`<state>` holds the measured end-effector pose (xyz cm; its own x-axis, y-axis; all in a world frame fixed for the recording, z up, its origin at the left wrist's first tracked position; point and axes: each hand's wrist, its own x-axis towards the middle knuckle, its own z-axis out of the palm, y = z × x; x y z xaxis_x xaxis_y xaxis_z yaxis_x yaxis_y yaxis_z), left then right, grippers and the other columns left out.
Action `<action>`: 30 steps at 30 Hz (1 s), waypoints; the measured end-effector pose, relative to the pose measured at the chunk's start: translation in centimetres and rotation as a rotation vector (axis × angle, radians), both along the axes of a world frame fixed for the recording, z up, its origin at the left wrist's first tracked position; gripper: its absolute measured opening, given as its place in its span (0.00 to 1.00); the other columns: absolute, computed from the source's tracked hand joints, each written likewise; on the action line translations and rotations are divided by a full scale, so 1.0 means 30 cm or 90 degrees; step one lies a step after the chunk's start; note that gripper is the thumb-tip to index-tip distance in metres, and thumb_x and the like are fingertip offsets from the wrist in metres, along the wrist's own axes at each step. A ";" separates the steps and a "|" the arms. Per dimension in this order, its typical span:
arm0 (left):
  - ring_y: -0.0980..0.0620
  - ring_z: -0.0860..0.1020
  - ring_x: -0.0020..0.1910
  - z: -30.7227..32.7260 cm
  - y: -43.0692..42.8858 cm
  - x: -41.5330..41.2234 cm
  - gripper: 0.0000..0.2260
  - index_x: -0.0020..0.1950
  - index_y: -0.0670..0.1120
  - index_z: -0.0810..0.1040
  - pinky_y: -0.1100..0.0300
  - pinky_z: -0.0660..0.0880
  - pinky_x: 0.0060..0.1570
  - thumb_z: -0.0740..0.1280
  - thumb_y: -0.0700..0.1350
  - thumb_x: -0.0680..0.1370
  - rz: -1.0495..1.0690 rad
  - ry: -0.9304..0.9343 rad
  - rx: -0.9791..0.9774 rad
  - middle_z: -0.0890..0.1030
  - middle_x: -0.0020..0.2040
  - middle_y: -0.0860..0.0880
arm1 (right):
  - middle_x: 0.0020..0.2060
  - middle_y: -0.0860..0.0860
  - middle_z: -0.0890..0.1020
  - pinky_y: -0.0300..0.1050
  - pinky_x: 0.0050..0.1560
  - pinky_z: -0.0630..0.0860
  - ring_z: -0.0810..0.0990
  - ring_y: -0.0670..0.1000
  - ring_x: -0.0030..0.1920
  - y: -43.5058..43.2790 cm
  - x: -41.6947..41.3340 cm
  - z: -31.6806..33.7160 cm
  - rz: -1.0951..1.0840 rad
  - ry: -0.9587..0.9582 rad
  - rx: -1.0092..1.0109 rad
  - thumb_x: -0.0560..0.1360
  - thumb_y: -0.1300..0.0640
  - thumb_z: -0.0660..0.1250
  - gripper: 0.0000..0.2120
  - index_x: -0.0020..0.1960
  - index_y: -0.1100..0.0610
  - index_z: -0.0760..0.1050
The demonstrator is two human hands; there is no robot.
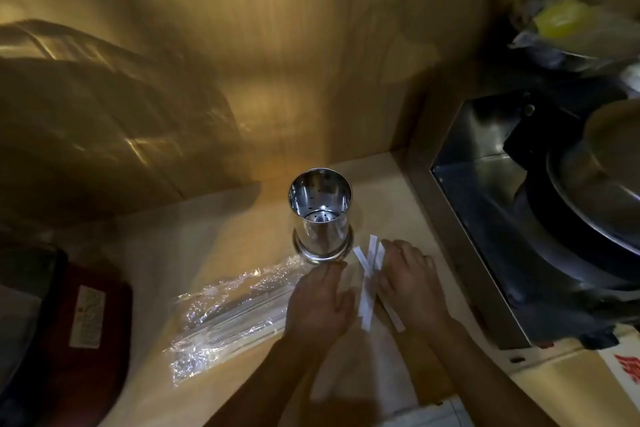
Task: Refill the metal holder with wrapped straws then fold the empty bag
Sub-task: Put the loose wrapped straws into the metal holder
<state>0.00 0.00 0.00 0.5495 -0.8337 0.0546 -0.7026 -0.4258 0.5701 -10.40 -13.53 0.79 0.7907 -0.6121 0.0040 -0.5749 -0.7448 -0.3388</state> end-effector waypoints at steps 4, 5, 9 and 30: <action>0.45 0.71 0.66 -0.123 0.008 -0.052 0.22 0.67 0.42 0.70 0.55 0.68 0.65 0.62 0.51 0.75 -0.053 0.026 0.122 0.73 0.67 0.41 | 0.46 0.57 0.79 0.47 0.43 0.72 0.78 0.57 0.45 0.018 -0.011 -0.068 -0.017 0.026 0.076 0.73 0.54 0.64 0.12 0.53 0.59 0.73; 0.45 0.71 0.67 -0.158 0.017 -0.059 0.22 0.67 0.42 0.70 0.54 0.68 0.66 0.60 0.51 0.76 -0.074 -0.001 0.143 0.73 0.67 0.41 | 0.48 0.56 0.78 0.46 0.43 0.72 0.77 0.56 0.46 0.019 -0.016 -0.095 -0.027 0.038 0.107 0.75 0.53 0.62 0.12 0.55 0.58 0.72; 0.46 0.77 0.62 -0.223 0.055 -0.066 0.24 0.63 0.43 0.75 0.49 0.76 0.57 0.57 0.57 0.75 -0.121 -0.131 0.199 0.79 0.63 0.44 | 0.50 0.55 0.77 0.44 0.41 0.71 0.78 0.55 0.48 0.021 -0.028 -0.152 -0.075 0.065 0.176 0.76 0.51 0.59 0.11 0.54 0.57 0.69; 0.49 0.72 0.67 -0.276 0.074 -0.063 0.25 0.66 0.45 0.72 0.54 0.61 0.65 0.50 0.58 0.79 -0.130 -0.155 0.206 0.75 0.67 0.46 | 0.36 0.50 0.77 0.33 0.27 0.71 0.76 0.47 0.33 -0.106 0.065 0.071 -0.195 -0.218 0.494 0.74 0.66 0.61 0.11 0.50 0.52 0.73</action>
<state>-1.88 2.22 -8.27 0.3752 -0.9192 -0.1196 -0.8879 -0.3935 0.2384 -8.45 -16.71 2.92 0.6238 -0.7244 -0.2934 -0.4861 -0.0656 -0.8714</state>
